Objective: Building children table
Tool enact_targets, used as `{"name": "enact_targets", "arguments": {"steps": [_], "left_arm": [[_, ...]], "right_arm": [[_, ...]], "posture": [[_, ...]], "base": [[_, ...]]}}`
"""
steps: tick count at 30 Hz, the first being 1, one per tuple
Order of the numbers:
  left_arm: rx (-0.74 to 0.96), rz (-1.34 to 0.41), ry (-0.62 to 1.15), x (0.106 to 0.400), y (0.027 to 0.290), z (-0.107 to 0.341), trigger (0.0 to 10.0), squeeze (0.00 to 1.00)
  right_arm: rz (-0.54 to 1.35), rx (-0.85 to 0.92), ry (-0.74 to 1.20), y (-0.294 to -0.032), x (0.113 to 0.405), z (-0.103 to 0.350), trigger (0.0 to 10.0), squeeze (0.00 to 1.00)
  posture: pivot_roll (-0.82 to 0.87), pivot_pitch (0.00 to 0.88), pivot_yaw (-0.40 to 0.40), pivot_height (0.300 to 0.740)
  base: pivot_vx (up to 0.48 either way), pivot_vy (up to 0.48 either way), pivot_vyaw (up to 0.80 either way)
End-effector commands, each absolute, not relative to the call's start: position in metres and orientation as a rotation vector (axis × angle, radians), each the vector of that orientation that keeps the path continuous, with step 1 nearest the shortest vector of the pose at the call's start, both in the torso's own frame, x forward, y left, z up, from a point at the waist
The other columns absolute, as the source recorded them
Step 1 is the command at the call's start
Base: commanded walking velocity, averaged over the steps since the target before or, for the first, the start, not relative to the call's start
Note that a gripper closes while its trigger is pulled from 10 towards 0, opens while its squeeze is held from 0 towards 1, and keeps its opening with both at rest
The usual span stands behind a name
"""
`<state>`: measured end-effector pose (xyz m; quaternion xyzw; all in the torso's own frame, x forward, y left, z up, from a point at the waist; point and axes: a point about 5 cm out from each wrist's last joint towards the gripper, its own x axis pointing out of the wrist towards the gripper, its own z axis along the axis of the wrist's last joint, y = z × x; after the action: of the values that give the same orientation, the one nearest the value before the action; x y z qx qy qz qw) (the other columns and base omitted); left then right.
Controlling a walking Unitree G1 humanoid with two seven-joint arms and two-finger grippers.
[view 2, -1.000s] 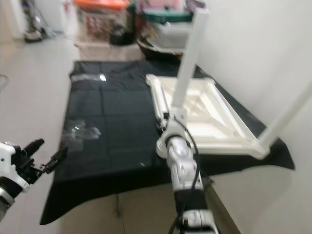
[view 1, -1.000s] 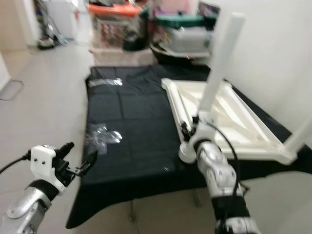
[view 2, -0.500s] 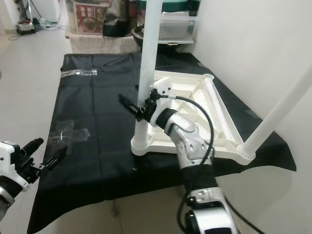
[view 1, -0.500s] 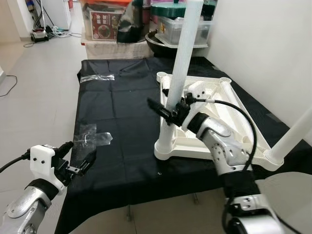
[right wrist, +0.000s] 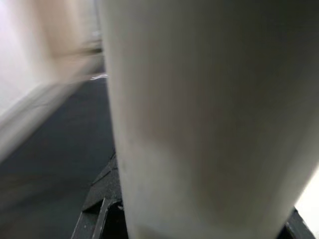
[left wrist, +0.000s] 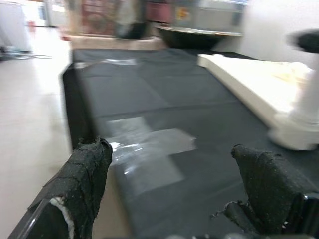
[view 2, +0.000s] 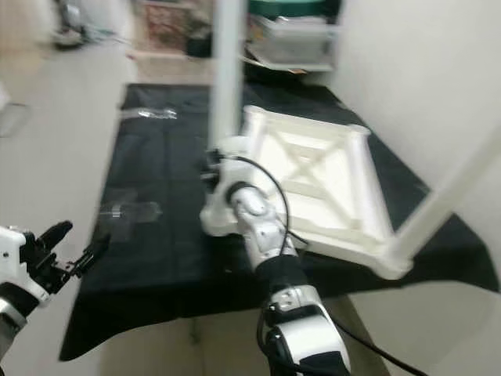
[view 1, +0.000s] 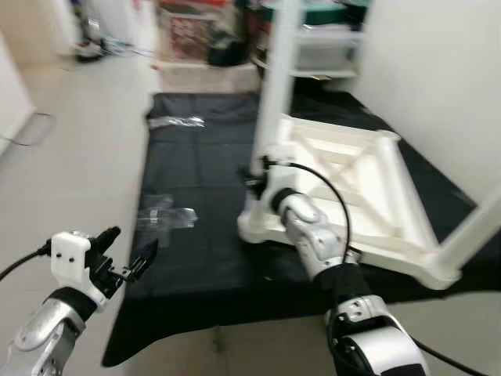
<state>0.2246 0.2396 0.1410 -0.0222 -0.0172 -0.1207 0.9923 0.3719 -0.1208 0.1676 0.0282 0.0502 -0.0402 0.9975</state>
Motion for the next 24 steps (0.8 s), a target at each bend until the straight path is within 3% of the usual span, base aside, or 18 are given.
{"name": "enact_targets", "arguments": {"steps": [1,2,3,5,6,7,8,9,10,12,13,14,18,19,22,24], "left_arm": [[-0.057,-0.265,-0.040,0.226,0.235,0.142,10.0,0.00],[-0.058,-0.267,-0.040,0.225,0.235,0.142,10.0,0.00],[-0.058,-0.268,-0.040,0.225,0.235,0.142,10.0,0.00],[-0.059,-0.268,-0.039,0.225,0.235,0.142,10.0,0.00],[-0.059,-0.270,-0.038,0.225,0.235,0.142,10.0,0.00],[-0.059,-0.271,-0.037,0.225,0.235,0.142,10.0,0.00],[-0.059,-0.271,-0.037,0.225,0.235,0.142,10.0,0.00],[-0.060,-0.272,-0.037,0.225,0.235,0.142,10.0,0.00],[-0.060,-0.271,-0.037,0.226,0.235,0.141,10.0,0.00],[-0.060,-0.271,-0.037,0.226,0.235,0.141,10.0,0.00],[-0.060,-0.270,-0.037,0.226,0.236,0.141,10.0,0.00],[-0.060,-0.267,-0.039,0.227,0.236,0.141,10.0,0.00],[-0.061,-0.259,-0.042,0.228,0.237,0.141,10.0,0.00],[-0.061,-0.259,-0.042,0.228,0.237,0.141,10.0,0.00],[-0.062,-0.253,-0.044,0.228,0.238,0.141,10.0,0.00],[-0.062,-0.253,-0.044,0.228,0.238,0.141,10.0,0.00]], "right_arm": [[-0.255,-0.007,0.278,-0.148,0.359,0.134,0.0,0.00],[-0.245,-0.006,0.277,-0.145,0.351,0.134,0.0,0.00],[-0.173,-0.002,0.267,-0.135,0.346,0.134,3.1,0.00],[-0.116,0.001,0.260,-0.127,0.343,0.135,3.1,0.00],[0.053,0.066,0.227,-0.108,0.339,0.138,10.0,0.00],[0.190,0.095,0.177,-0.094,0.337,0.144,10.0,0.77],[0.190,0.095,0.177,-0.094,0.337,0.144,10.0,0.77],[0.259,0.122,0.121,-0.088,0.335,0.152,10.0,1.00],[0.412,0.144,0.047,-0.077,0.338,0.170,10.0,1.00],[0.412,0.144,0.047,-0.077,0.338,0.170,10.0,1.00],[0.470,0.147,0.021,-0.074,0.341,0.180,10.0,0.62],[0.586,0.137,-0.020,-0.070,0.343,0.192,10.0,0.00],[0.881,0.140,-0.122,-0.064,0.335,0.218,10.0,0.00],[0.881,0.140,-0.122,-0.064,0.335,0.218,10.0,0.00],[1.179,0.085,-0.187,-0.051,0.315,0.230,10.0,0.00],[1.212,0.076,-0.189,-0.050,0.313,0.230,10.0,0.00]], "posture": [[0.09,0.000,-0.103,0.740],[0.08,0.000,-0.095,0.740],[0.08,0.000,-0.091,0.740],[0.07,0.000,-0.090,0.740],[0.07,0.000,-0.090,0.740],[0.07,0.000,-0.088,0.740],[0.07,0.000,-0.088,0.740],[0.08,0.000,-0.093,0.740],[0.08,0.000,-0.098,0.740],[0.08,0.000,-0.098,0.740],[0.08,0.000,-0.098,0.740],[0.09,0.000,-0.103,0.740],[0.10,0.000,-0.111,0.740],[0.10,0.000,-0.111,0.740],[0.11,0.000,-0.116,0.740],[0.11,0.000,-0.116,0.740]], "base": [[0.000,0.000,0.00],[0.000,0.000,0.00],[0.000,0.000,0.00],[0.000,0.000,0.00],[0.000,0.000,0.00],[0.000,0.000,0.00],[0.000,0.000,0.00],[0.000,0.000,0.00],[0.000,0.000,0.00],[0.000,0.000,0.00],[0.000,0.000,0.00],[0.000,0.000,0.00],[0.000,0.000,0.00],[0.000,0.000,0.00],[0.000,0.000,0.00],[0.000,0.000,0.00]]}}
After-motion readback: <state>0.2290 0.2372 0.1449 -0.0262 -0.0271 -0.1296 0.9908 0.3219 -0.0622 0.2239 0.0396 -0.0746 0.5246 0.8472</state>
